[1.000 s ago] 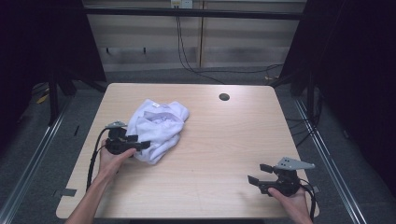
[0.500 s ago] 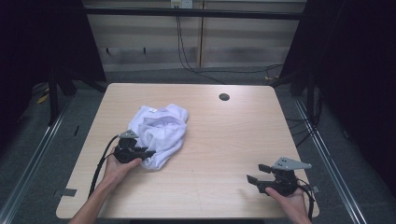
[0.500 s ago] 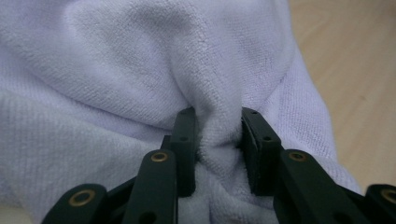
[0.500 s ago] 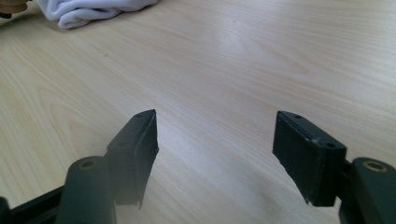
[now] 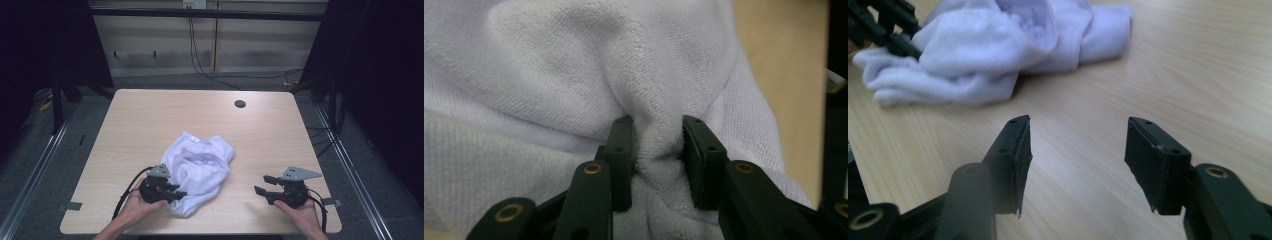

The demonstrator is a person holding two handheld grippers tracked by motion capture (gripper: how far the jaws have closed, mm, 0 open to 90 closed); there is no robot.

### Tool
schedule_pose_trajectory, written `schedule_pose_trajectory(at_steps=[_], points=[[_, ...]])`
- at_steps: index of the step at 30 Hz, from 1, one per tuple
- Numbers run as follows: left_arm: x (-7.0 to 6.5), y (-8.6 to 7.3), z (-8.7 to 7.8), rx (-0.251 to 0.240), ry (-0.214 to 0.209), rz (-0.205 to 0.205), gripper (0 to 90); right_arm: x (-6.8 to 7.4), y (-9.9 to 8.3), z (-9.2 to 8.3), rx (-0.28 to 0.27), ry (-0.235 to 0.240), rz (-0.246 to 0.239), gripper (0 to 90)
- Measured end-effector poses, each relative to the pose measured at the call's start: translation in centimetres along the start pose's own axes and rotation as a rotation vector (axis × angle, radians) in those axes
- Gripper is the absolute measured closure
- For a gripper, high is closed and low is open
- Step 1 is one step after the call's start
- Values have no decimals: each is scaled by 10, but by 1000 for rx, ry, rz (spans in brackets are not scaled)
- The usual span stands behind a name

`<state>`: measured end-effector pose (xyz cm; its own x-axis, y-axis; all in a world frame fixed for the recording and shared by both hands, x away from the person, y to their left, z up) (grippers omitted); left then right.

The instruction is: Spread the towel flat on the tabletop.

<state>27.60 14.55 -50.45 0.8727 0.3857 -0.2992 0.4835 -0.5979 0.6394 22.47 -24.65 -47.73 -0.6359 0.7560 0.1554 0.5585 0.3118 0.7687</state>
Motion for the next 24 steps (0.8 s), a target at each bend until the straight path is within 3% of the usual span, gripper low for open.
schedule_pose_trajectory(at_steps=[3,4,7,8,9,10,11,12,13,14,15,16,17,18,19,20,22,23,24], points=[[-14,-2,-6,-1,-6,22,616,5,9,7,-4,11,-29,472],[-18,-2,-10,-22,-13,23,557,7,13,10,-9,19,-33,485],[-20,2,-26,-95,-9,19,503,14,27,20,-13,42,-61,499],[-18,5,-31,-124,-5,17,500,18,38,29,-8,50,-79,499],[-16,9,-35,-141,-3,20,500,18,38,29,-8,50,-79,499],[-7,19,-38,-174,23,15,496,21,51,38,-9,77,-82,499],[-7,19,-38,-174,23,15,499,21,51,38,-9,77,-82,499],[5,28,-37,-198,51,-1,518,25,64,49,-7,83,-98,499],[5,28,-37,-198,51,-1,545,25,64,49,-7,83,-98,499],[20,33,-33,-208,115,-24,554,26,76,62,-6,107,-104,501],[20,33,-33,-208,115,-24,563,26,76,62,-6,107,-104,501],[28,34,-29,-192,109,-51,563,26,81,69,0,114,-110,505],[34,33,-25,-191,131,-62,560,27,86,85,29,129,-127,504],[43,29,-15,-180,127,-103,543,28,85,94,51,122,-132,502],[43,29,-15,-180,127,-103,506,28,85,94,51,122,-132,502],[43,27,-11,-163,141,-112,483,29,80,109,80,110,-137,501],[39,26,-3,-128,163,-103,476,29,77,114,79,114,-126,501],[39,26,-1,-121,153,-99,465,30,74,119,94,105,-132,501],[41,27,2,-98,170,-113,502,29,73,123,110,92,-147,495]])
Point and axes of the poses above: each handheld gripper's, and its own axes: z roughly forward along the jaws, y roughly out of its top, x roughly to its left, the point moved 1 cm from there along z, roughly forward along the jaws, and after that the axes turned 4 degrees about x, right-handed, at the moved point
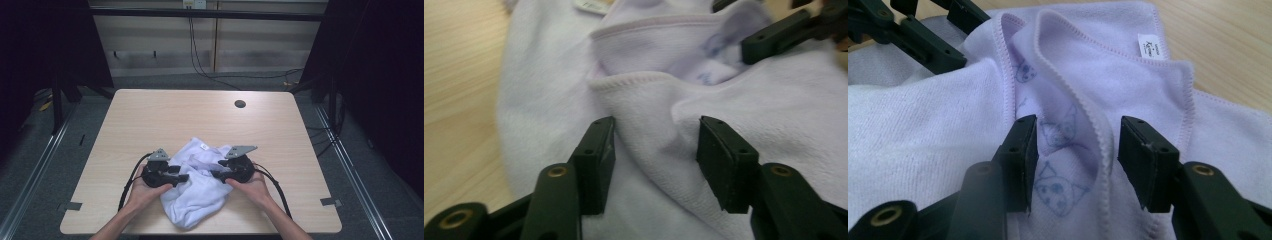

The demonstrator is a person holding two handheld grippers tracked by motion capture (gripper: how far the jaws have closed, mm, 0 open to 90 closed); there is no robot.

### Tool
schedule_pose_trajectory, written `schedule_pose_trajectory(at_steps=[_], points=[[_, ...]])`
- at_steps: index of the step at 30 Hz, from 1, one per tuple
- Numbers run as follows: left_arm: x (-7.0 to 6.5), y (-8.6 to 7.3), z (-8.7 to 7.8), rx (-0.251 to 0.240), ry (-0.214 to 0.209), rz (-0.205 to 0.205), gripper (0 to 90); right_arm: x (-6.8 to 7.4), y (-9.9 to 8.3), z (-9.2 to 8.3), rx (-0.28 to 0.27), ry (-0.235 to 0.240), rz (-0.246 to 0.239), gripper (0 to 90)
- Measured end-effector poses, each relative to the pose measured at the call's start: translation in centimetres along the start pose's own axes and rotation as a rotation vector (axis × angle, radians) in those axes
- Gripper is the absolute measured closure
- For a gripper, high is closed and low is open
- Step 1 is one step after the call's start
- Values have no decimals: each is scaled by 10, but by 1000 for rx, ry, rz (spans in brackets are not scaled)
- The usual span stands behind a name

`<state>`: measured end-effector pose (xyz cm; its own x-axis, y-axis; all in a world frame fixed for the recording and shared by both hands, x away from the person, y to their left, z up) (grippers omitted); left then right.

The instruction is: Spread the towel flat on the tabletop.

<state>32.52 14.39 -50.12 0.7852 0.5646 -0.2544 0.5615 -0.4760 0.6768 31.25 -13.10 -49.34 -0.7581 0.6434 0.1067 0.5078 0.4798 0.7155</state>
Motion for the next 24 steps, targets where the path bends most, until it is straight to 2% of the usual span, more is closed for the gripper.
schedule_pose_trajectory(at_steps=[1,2,3,4,5,6,8,9,11,12,14,16,19,20,21,22,24], points=[[0,0,0,0,0,0,524,0,0,0,0,0,0,495],[1,0,1,-1,-37,-8,603,-1,-1,3,-2,2,13,492],[0,-1,0,1,-50,13,603,-1,-1,3,-2,2,13,492],[-3,0,-2,2,-55,30,750,1,-2,4,-5,23,25,617],[-5,0,-3,1,-63,44,750,1,-2,4,-5,23,25,617],[-7,0,-5,-2,-64,53,798,2,-2,3,-9,45,28,696],[-9,-1,-8,0,-77,71,835,2,0,-2,-19,53,50,824],[-9,-1,-10,-3,-82,78,844,1,2,-6,-32,74,57,858],[-9,-2,-15,-15,-98,72,853,-3,4,-15,-44,81,73,873],[-8,-1,-19,-34,-99,66,854,-6,5,-21,-56,92,86,875],[-6,2,-31,-86,-114,44,856,-16,7,-39,-74,61,104,877],[-3,6,-43,-141,-123,21,857,-19,7,-46,-85,50,116,877],[2,10,-63,-205,-104,12,857,-32,6,-67,-130,17,162,877],[7,12,-76,-255,-102,-14,859,-38,5,-83,-150,-10,182,878],[7,12,-76,-255,-102,-14,859,-38,5,-83,-150,-10,182,878],[11,15,-88,-304,-116,-18,859,-44,4,-98,-184,-19,206,879],[9,18,-93,-321,-128,-19,859,-45,5,-105,-201,-13,211,879]])
Point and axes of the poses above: each handheld gripper's, and its own axes: z roughly forward along the jaws, y roughly out of its top, x roughly to its left, the point moved 1 cm from there along z, roughly forward along the jaws, and after that the axes turned 4 degrees about x, right-handed, at the moved point
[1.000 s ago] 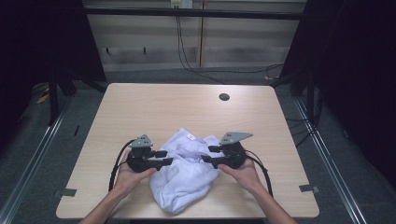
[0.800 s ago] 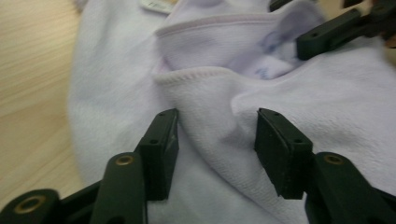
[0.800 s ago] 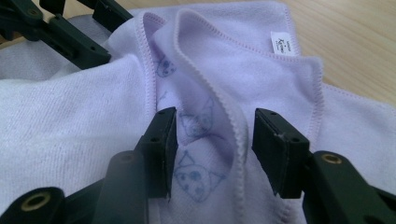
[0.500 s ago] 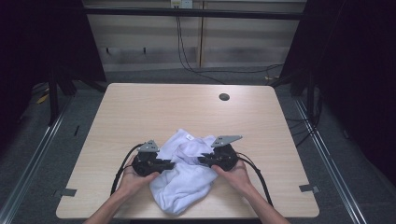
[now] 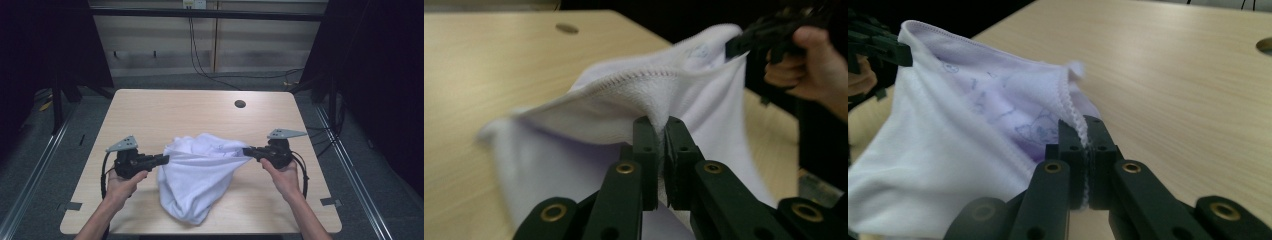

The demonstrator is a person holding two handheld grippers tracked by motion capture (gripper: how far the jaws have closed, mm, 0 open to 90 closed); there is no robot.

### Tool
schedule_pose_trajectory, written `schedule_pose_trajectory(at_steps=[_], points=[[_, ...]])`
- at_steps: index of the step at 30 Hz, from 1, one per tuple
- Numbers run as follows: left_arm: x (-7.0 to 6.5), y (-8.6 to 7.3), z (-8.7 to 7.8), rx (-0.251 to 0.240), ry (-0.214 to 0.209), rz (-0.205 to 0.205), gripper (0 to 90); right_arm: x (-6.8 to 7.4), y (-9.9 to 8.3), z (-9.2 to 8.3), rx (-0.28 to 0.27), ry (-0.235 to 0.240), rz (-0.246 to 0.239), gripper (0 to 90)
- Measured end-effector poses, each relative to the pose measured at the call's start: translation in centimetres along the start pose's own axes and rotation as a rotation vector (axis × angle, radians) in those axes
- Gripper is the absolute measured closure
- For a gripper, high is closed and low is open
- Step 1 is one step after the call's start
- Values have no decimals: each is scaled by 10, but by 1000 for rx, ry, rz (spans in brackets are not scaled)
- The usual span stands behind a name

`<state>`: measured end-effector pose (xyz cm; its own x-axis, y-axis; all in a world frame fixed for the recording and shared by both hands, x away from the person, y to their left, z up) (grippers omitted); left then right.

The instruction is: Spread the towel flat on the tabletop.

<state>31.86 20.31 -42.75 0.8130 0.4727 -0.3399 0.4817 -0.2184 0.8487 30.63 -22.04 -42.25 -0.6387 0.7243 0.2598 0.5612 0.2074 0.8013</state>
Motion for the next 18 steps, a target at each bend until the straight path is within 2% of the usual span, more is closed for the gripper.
schedule_pose_trajectory(at_steps=[1,3,4,5,7,9,10,11,12,15,16,17,18], points=[[-5,6,-1,-6,12,14,859,0,2,-5,-15,8,1,879],[-14,24,2,-34,23,39,859,4,11,-11,-25,-25,-13,880],[-18,35,4,-48,23,54,859,4,17,-13,-36,-31,-15,880],[-21,48,5,-60,41,75,860,4,24,-16,-50,-35,-8,880],[-21,73,3,-92,64,92,861,2,43,-23,-82,-46,0,881],[-18,97,-6,-124,120,124,861,-2,63,-32,-124,-57,3,881],[-14,108,-10,-147,100,115,861,-4,74,-37,-148,-52,12,881],[-12,119,-14,-161,99,115,861,-6,86,-41,-171,-51,15,881],[-11,128,-15,-165,124,132,860,-7,97,-44,-189,-50,15,881],[-2,151,-15,-177,176,138,861,-5,131,-46,-197,-89,-18,881],[3,157,-15,-186,185,131,861,-6,152,-45,-195,-107,-26,881],[8,164,-16,-202,189,119,861,-6,152,-45,-195,-107,-26,881],[11,171,-17,-219,188,116,861,-7,162,-45,-193,-108,-39,881]])
Point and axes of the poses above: each handheld gripper's, and its own axes: z roughly forward along the jaws, y roughly out of its top, x roughly to its left, the point moved 1 cm from there along z, roughly forward along the jaws, and after that the axes turned 4 degrees about x, right-handed, at the moved point
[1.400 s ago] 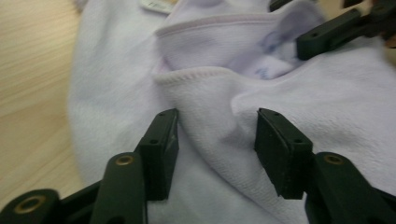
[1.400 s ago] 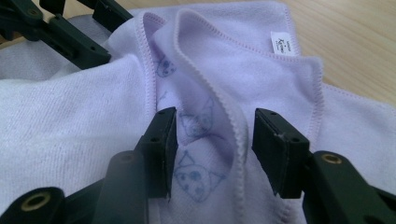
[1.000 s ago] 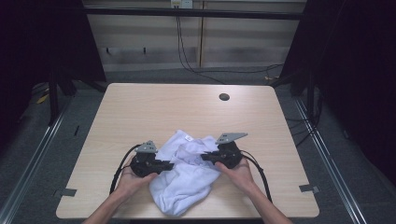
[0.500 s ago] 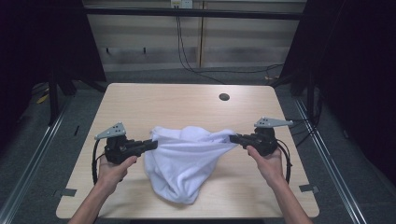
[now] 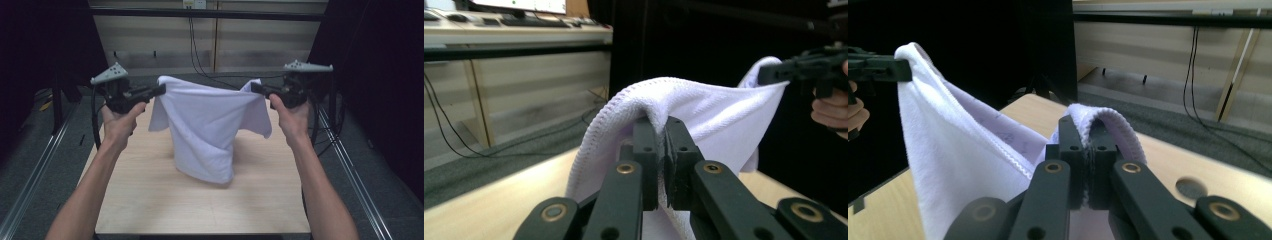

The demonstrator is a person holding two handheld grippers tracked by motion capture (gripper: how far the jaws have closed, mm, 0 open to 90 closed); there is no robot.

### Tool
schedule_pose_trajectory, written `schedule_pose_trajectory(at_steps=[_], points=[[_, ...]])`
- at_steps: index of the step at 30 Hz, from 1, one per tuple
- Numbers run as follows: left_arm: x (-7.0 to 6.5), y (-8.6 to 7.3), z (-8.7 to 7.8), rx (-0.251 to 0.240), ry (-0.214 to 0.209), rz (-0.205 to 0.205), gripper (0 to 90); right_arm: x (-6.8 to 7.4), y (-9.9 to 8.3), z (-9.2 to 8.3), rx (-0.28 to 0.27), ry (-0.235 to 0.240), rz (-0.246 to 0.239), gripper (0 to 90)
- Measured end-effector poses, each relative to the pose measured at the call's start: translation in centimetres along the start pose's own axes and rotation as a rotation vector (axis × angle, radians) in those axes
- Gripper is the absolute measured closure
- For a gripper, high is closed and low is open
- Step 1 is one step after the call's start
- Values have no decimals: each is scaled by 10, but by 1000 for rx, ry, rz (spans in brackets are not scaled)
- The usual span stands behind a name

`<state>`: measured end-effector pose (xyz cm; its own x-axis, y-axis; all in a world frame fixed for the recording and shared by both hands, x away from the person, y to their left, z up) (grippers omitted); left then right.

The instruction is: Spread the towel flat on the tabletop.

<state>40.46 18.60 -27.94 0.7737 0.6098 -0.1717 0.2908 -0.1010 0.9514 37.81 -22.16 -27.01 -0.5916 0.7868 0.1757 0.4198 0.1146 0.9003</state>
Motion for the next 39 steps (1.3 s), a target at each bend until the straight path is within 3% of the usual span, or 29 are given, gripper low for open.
schedule_pose_trajectory(at_steps=[1,4,5,9,10,11,12,13,14,15,16,17,18,19,23,24,25,26,27,28,29,30,32,35,36,39], points=[[2,8,2,-2,1,-2,861,-2,10,2,-3,-17,-22,881],[0,32,-1,-45,-2,-3,864,-11,36,9,-27,-64,7,881],[-2,40,-4,-65,2,16,864,-13,43,9,-49,-66,10,881],[-17,55,-20,-101,9,96,864,-10,68,-8,-171,-11,-22,881],[-27,51,-28,-102,-2,146,864,-3,67,-19,-192,11,-60,881],[-27,51,-28,-102,-2,146,864,-3,67,-19,-192,11,-60,881],[-39,38,-34,-76,-14,189,864,3,52,-26,-169,27,-87,881],[-39,38,-34,-76,-14,189,864,4,39,-27,-148,34,-96,881],[-48,8,-37,-43,-56,186,864,4,24,-27,-125,43,-95,881],[-48,8,-37,-43,-56,186,864,4,24,-27,-125,43,-95,881],[-55,-33,-36,29,-84,167,864,6,-14,-23,-43,63,-93,881],[-55,-33,-36,29,-84,167,864,6,-14,-23,-43,63,-93,881],[-58,-55,-34,77,-93,158,863,6,-57,-18,42,95,-61,881],[-60,-78,-33,118,-103,137,863,6,-57,-18,42,95,-61,881],[-69,-152,-31,265,-173,70,860,13,-132,-12,171,138,-20,881],[-73,-178,-31,340,-195,44,843,18,-164,-7,249,134,-14,880],[-73,-178,-31,340,-195,44,830,18,-164,-7,249,134,-14,880],[-73,-188,-32,359,-219,29,800,25,-194,-2,333,145,-15,873],[-75,-201,-34,375,-204,37,736,28,-207,-3,350,143,-12,835],[-75,-201,-34,375,-204,37,699,28,-207,-3,350,143,-12,835],[-73,-204,-35,374,-224,36,699,29,-217,-4,356,149,20,775],[-71,-204,-37,363,-223,32,664,31,-228,-11,365,153,17,672],[-63,-199,-42,321,-239,-2,609,28,-231,-22,334,171,46,628],[-49,-192,-52,241,-225,-51,582,27,-232,-35,330,156,47,600],[-44,-191,-55,226,-221,-66,548,26,-236,-48,302,161,66,583],[-31,-193,-57,226,-181,-87,527,26,-239,-59,273,147,77,576]])
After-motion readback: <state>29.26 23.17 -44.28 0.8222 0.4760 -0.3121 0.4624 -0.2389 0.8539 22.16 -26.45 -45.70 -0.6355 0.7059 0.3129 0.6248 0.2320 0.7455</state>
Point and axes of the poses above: each handheld gripper's, and its own axes: z roughly forward along the jaws, y roughly out of its top, x roughly to its left, the point moved 1 cm from there along z, roughly forward along the jaws, and after that the axes turned 4 degrees about x, right-handed, at the moved point
